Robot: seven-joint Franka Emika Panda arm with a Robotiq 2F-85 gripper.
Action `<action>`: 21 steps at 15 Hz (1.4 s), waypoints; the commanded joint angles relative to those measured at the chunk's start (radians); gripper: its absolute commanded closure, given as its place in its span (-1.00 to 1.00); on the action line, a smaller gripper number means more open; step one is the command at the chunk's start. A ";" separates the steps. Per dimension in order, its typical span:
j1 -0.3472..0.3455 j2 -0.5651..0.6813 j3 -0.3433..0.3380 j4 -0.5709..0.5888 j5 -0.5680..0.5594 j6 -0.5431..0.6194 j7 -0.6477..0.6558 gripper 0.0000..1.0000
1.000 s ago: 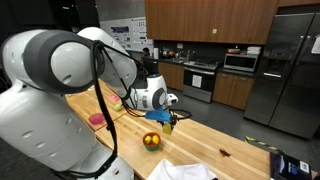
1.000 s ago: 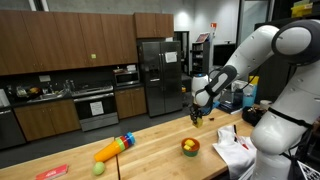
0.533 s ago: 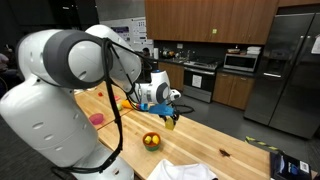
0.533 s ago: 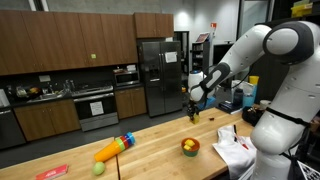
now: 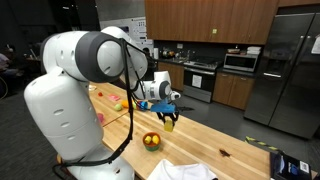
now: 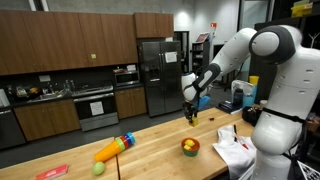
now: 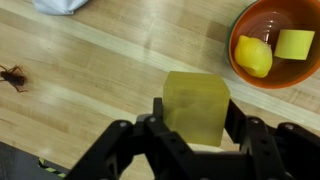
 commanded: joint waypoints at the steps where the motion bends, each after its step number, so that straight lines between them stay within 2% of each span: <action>1: 0.010 0.060 -0.005 0.074 0.000 -0.049 -0.041 0.33; 6: 0.021 0.117 0.001 0.110 -0.059 -0.070 -0.038 0.33; 10: 0.037 0.150 0.008 0.096 -0.140 -0.021 0.028 0.33; 21: 0.110 0.266 0.004 0.078 -0.174 0.170 0.235 0.33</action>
